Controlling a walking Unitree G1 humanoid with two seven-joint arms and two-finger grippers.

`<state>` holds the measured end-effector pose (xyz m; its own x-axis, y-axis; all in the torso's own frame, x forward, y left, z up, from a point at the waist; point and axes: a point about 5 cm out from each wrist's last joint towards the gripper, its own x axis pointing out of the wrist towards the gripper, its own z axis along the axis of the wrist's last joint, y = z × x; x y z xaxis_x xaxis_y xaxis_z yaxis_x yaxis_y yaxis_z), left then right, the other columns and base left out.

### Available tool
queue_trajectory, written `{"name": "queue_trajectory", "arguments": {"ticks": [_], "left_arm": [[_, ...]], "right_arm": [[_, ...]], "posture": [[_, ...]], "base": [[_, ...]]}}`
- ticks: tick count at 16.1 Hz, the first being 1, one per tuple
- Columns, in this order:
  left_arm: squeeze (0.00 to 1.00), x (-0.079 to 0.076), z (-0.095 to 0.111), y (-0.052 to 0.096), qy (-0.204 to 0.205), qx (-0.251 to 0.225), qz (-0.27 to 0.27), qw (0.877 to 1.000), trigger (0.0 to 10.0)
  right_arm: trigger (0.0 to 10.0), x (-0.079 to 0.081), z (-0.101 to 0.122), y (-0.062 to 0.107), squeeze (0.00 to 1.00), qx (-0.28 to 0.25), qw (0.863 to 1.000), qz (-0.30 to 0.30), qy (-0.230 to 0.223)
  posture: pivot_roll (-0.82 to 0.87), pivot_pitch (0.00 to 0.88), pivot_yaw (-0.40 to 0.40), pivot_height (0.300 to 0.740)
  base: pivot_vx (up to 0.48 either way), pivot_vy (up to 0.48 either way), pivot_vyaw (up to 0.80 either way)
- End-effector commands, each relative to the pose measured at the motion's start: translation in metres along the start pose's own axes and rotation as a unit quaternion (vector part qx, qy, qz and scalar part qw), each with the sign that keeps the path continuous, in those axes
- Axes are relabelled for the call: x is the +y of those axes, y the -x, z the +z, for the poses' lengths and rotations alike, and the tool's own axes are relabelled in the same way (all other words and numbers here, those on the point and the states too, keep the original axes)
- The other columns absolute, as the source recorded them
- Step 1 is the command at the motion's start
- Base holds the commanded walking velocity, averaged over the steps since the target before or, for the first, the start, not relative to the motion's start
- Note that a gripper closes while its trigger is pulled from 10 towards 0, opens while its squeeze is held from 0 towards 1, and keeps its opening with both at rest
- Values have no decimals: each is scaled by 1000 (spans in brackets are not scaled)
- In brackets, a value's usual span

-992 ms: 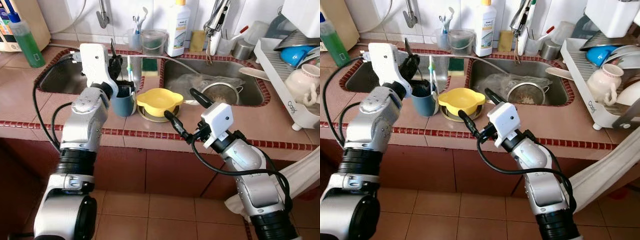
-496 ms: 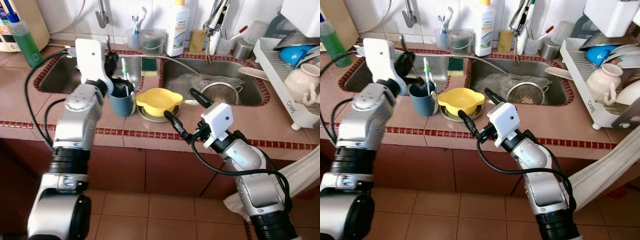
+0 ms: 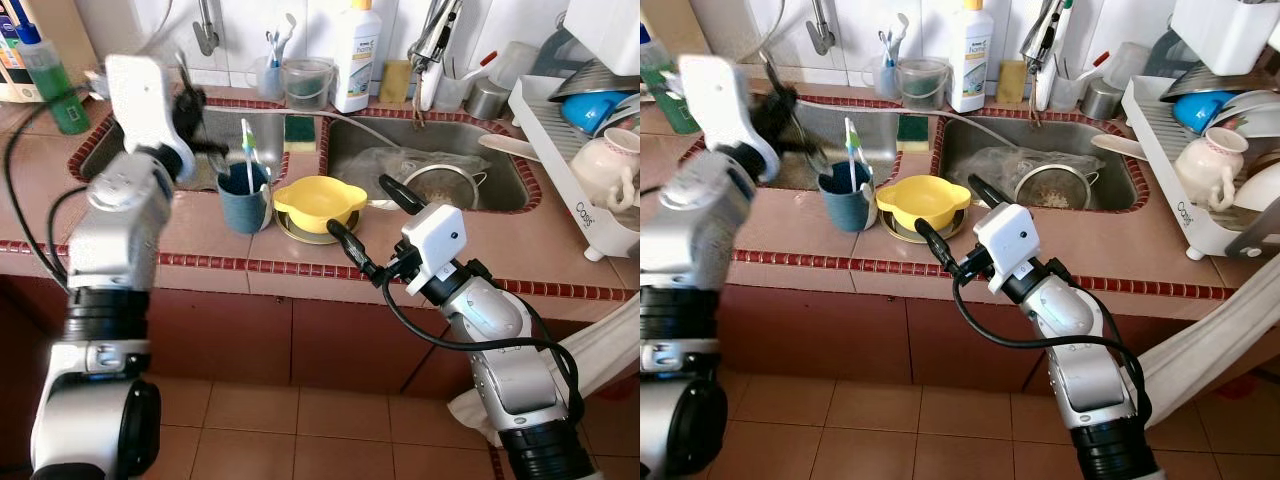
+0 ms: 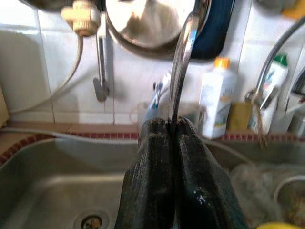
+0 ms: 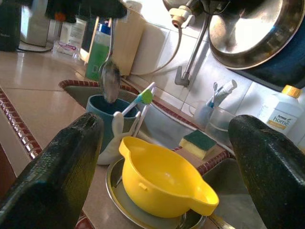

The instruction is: Kitchen organization

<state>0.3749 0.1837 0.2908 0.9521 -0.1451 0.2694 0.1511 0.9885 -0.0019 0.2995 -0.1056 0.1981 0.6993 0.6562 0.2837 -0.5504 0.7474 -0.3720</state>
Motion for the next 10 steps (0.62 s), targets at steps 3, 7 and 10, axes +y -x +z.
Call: {"name": "queue_trajectory", "arguments": {"ticks": [3, 7, 10], "left_arm": [[0, 9, 39, 0, 69, -65, -10, 995, 10000], [0, 23, 35, 7, 11, -61, 28, 998, 10000], [0, 29, 14, 20, -55, -47, 53, 996, 10000]], "right_arm": [[10000, -2, 2, -4, 0, -7, 1000, 2, 4], [10000, -4, 3, -7, 0, -16, 1000, -13, -1], [10000, -18, 3, -4, 0, -28, 996, -73, -42]], "posture": [[-19, 76, -15, 740], [-15, 57, -18, 740], [-11, 43, -20, 740]], "base": [[0, 0, 0], [0, 0, 0], [0, 0, 0]]}}
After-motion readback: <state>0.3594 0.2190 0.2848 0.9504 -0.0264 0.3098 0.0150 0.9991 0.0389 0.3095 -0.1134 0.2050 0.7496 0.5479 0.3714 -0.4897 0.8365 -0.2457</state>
